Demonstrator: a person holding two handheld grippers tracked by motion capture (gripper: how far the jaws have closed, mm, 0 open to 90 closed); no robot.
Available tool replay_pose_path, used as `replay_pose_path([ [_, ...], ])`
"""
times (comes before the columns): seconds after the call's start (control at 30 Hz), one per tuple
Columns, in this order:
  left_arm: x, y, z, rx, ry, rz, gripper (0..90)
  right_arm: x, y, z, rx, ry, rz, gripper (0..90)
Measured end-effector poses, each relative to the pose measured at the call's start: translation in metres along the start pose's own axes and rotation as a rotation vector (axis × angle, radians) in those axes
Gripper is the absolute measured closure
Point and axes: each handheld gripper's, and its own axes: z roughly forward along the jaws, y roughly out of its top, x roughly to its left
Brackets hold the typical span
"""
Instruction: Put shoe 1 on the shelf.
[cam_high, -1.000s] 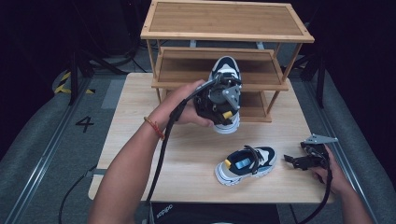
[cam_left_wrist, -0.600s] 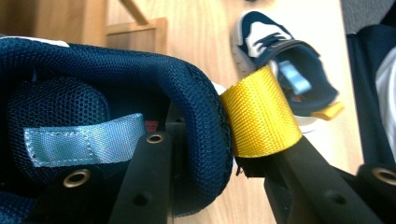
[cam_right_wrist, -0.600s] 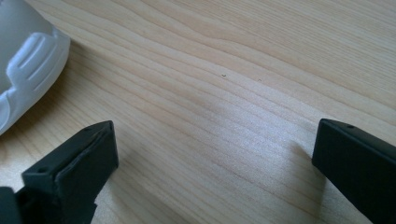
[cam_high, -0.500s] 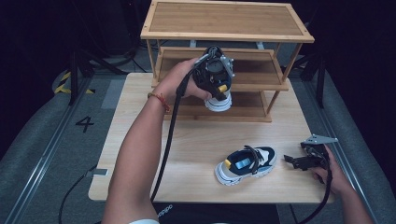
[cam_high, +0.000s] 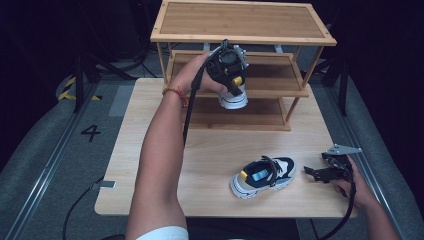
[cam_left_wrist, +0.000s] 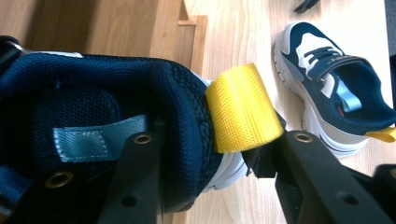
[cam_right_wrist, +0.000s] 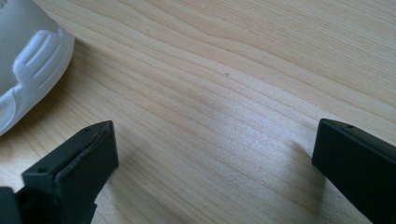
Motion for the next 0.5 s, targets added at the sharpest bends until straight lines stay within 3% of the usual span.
replay_pose_path([
  [0.13,0.005,-0.005,-0.003,-0.003,0.025,-0.023,63.0,0.0,0.0,0.0,0.0,0.001,-0.001,0.6],
  [0.23,0.008,-0.01,-0.007,-0.01,0.081,-0.056,59.7,0.0,0.0,0.0,0.0,0.001,-0.001,0.6],
  [0.33,0.008,-0.015,-0.009,-0.041,0.094,-0.074,56.4,0.0,0.0,0.0,0.0,0.001,-0.001,0.6],
  [0.4,0.005,-0.018,-0.01,-0.053,0.127,-0.066,52.7,0.0,0.0,0.0,0.0,0.001,-0.001,0.6],
  [0.5,0.001,-0.022,-0.016,-0.113,0.197,-0.101,43.7,0.0,0.0,0.0,0.0,0.001,-0.001,0.6],
])
